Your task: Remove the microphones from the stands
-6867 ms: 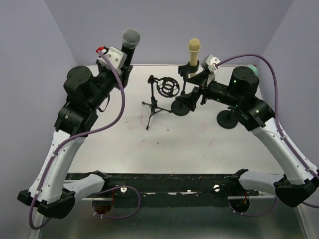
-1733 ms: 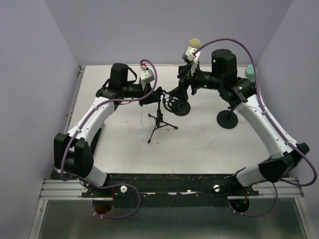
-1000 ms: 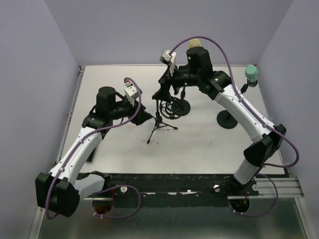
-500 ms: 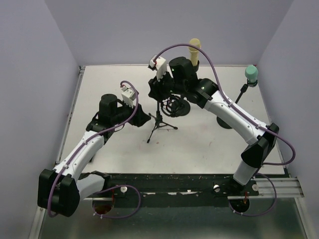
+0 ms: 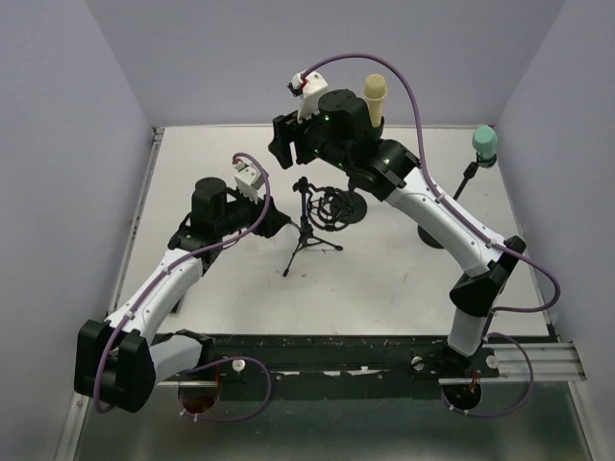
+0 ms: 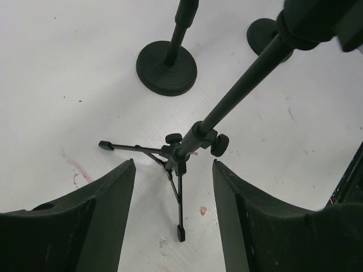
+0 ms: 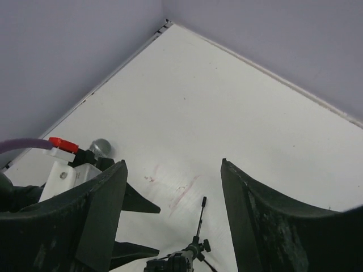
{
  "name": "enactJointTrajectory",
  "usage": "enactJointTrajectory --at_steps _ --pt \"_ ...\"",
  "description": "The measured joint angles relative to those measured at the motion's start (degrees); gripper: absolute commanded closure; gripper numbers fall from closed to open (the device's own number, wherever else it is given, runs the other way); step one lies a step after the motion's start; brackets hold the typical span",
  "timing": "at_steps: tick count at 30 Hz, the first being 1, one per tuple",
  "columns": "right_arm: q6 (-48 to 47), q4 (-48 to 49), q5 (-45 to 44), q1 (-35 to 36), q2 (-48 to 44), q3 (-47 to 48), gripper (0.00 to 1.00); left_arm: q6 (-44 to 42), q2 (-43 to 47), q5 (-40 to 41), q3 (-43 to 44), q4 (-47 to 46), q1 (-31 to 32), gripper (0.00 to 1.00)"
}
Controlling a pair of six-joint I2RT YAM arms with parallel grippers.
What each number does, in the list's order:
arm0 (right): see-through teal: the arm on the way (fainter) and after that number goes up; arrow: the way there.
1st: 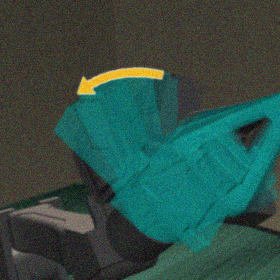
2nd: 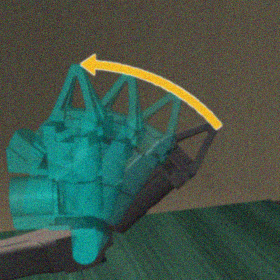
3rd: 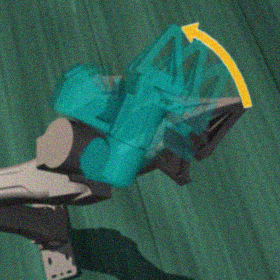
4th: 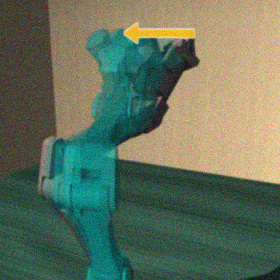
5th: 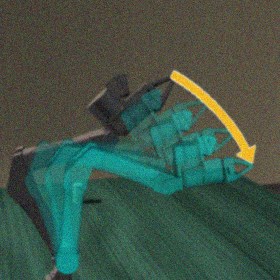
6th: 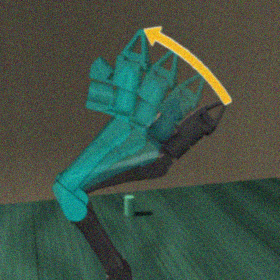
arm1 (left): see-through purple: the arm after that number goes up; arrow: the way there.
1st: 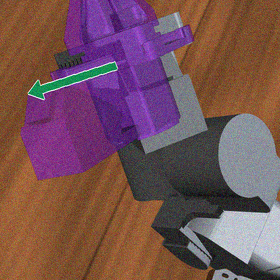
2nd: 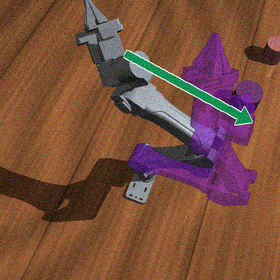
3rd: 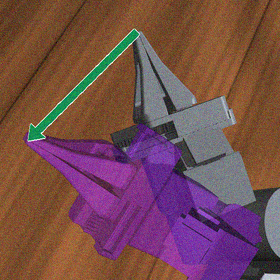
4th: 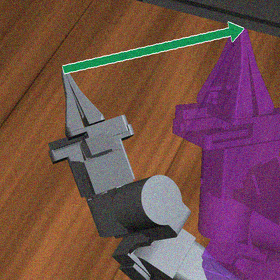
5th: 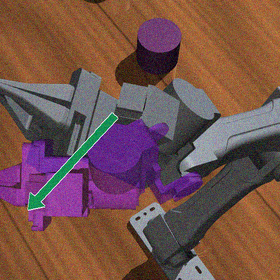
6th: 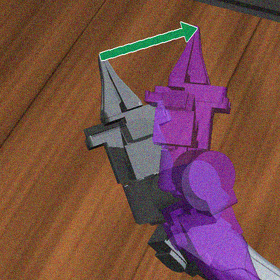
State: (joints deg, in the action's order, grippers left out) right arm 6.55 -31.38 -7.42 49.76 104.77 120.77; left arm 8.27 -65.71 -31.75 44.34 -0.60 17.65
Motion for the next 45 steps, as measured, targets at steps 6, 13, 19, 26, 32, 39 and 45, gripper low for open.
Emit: enactJointTrajectory --at_steps 6,13,19,26,32,39,45 --pt "-6.7 1.7 4.2 -1.6 -3.4 -3.8 0.1 -0.3 3.4 -1.5 0.5 -1.6 0.9 0.35" --pt "-9.7 1.2 7.2 -6.9 -8.5 -7.8 0.09 -2.7 -1.1 -2.2 10.3 -2.8 2.7 0.39" --pt "-11.5 0.7 7.3 -9.1 -13.4 -10.5 0.07 -4.9 -6.8 -6.6 16.6 -2.6 2.8 0.48" --pt "-14.3 -1.0 8.5 -9.9 -16.3 -12.5 0.09 -8.6 -9.4 -12.9 20.0 1.3 3.4 0.52" --pt "-20.2 -3.6 16.9 -10.4 -16.9 -16.3 0.13 -12.7 -9.0 -14.2 19.9 4.2 3.5 0.76" --pt "-23.9 -5.4 25.7 -10.4 -17.2 -21.5 0.13 -21.0 -10.1 -19.0 24.2 12.6 3.5 0.94" --pt "-25.1 -5.6 27.8 -10.4 -17.8 -22.0 0.13 -32.4 -16.5 -25.6 36.3 26.4 3.5 0.84"
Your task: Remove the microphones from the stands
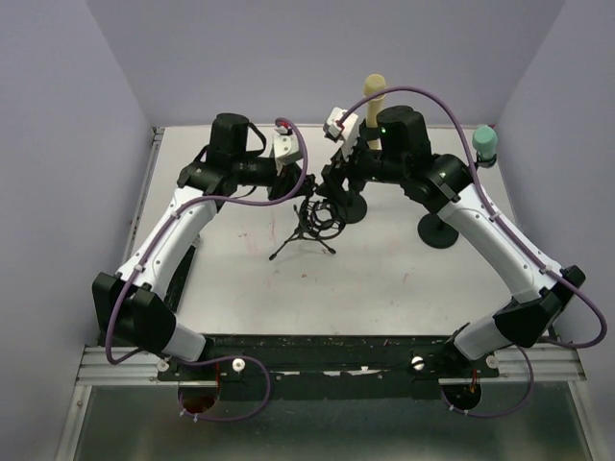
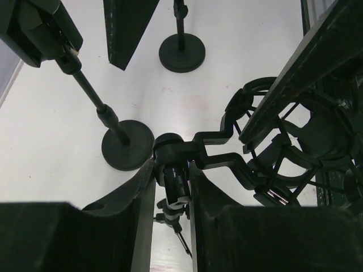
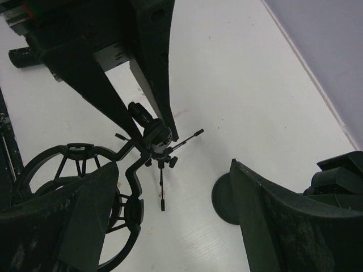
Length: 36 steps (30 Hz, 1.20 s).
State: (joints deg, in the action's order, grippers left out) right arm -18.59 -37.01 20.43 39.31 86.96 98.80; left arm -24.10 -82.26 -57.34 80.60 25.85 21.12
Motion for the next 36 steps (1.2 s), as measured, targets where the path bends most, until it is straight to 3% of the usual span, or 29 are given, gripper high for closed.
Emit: enactJointTrajectory --at_steps 5,7,14,15,27,36 --pt "-1.1 0.0 0.0 0.0 -2.5 -2.4 0.13 -5.3 -3.1 -1.4 4.1 6.1 0.0 0.43" --pt "-1.2 0.0 -0.1 0.0 -3.1 -3.1 0.13 -5.2 -2.8 -1.2 3.0 5.7 0.0 0.35" --pt "-1.4 0.4 -0.6 -0.4 -2.9 -2.8 0.15 -2.3 0.7 5.3 -3.0 1.2 0.0 0.24" --pt "-1.7 0.6 -0.9 -0.5 -2.8 -2.7 0.14 -1.9 1.5 6.5 -3.7 0.7 0.0 0.18" --pt "-3.6 6.4 -4.3 -3.8 0.7 -4.2 0.18 4.8 14.3 21.5 -15.6 -4.3 0.0 0.15" --pt "-8.8 6.1 -0.8 -3.9 -1.2 -15.9 0.19 13.2 20.2 23.1 -21.1 -6.0 0.7 0.2"
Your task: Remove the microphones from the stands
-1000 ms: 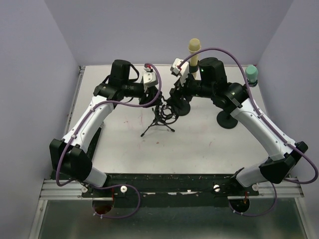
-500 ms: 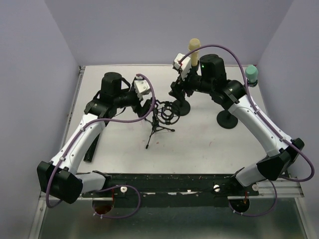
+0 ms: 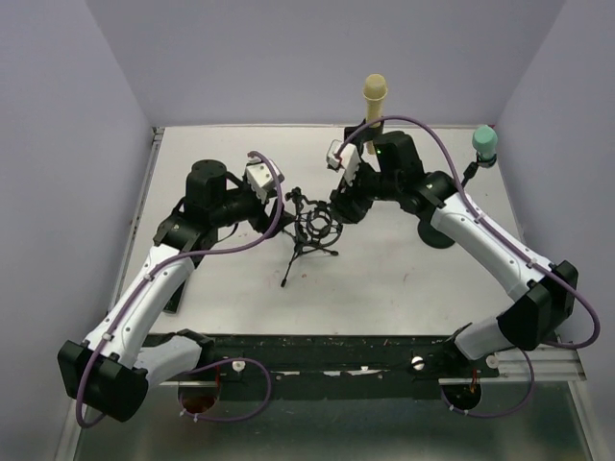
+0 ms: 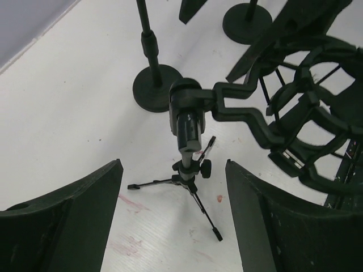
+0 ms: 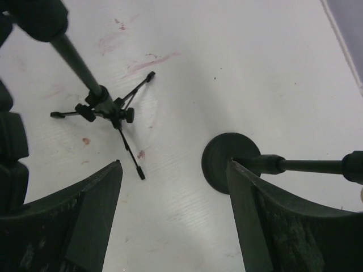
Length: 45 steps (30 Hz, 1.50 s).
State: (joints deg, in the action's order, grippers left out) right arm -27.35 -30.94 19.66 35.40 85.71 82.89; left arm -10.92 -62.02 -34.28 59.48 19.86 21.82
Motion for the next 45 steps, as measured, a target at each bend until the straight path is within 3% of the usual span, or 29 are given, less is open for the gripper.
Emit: enactJointTrajectory --at_steps 9,19,29,37,45 --pt "-3.4 -0.5 10.8 1.1 -7.9 -3.5 0.21 -4.3 -4.5 2.7 5.2 -5.1 1.2 0.22" --pt "0.0 9.2 13.2 1.8 -5.5 -9.3 0.2 -11.8 -8.8 -0.1 11.0 -5.1 1.2 0.18" --pt "3.6 22.9 15.0 1.7 -1.8 -13.0 0.21 -10.0 -4.7 12.3 7.2 1.3 0.2 0.15" --pt "6.0 32.3 19.1 1.6 0.7 -15.3 0.33 -5.8 5.2 16.9 4.5 10.9 -0.1 0.16" --pt "12.0 41.7 22.3 1.2 2.9 -17.4 0.5 -6.4 8.5 19.4 3.2 17.9 -0.1 0.17"
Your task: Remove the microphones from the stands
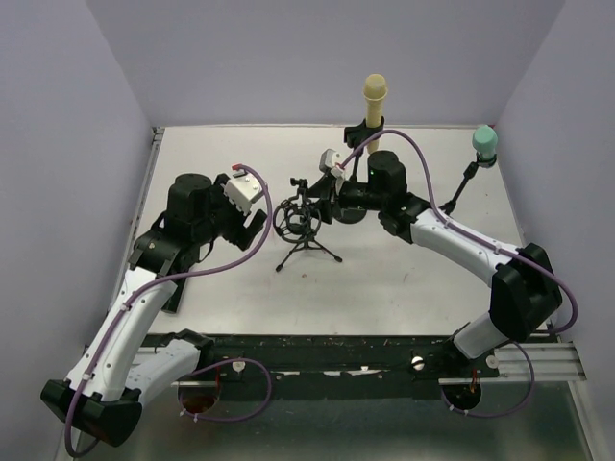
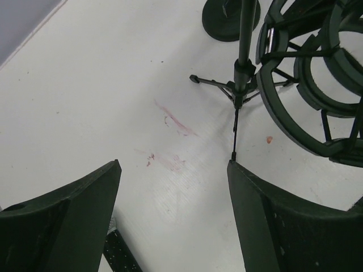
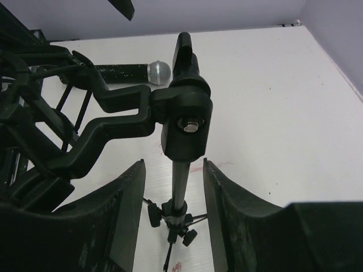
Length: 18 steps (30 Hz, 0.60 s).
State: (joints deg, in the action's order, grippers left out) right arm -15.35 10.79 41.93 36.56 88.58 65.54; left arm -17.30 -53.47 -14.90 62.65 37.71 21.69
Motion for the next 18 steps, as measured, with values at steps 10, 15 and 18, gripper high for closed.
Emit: enactJointTrajectory --at_steps 10,15,18 --pt "10.3 6.4 -0.4 -0.2 0.3 -2.7 0.99 2.2 2.6 0.1 -4.7 1.1 0.0 0.2" --pt "16.7 7.2 -10.3 1.5 -0.3 -2.6 0.99 4.9 5.1 0.0 -8.4 -2.0 0.0 0.2" --pt "20.5 4.6 -24.2 5.7 -1.0 -1.3 0.99 6.1 6.5 -0.1 -10.4 -4.6 0.0 0.2"
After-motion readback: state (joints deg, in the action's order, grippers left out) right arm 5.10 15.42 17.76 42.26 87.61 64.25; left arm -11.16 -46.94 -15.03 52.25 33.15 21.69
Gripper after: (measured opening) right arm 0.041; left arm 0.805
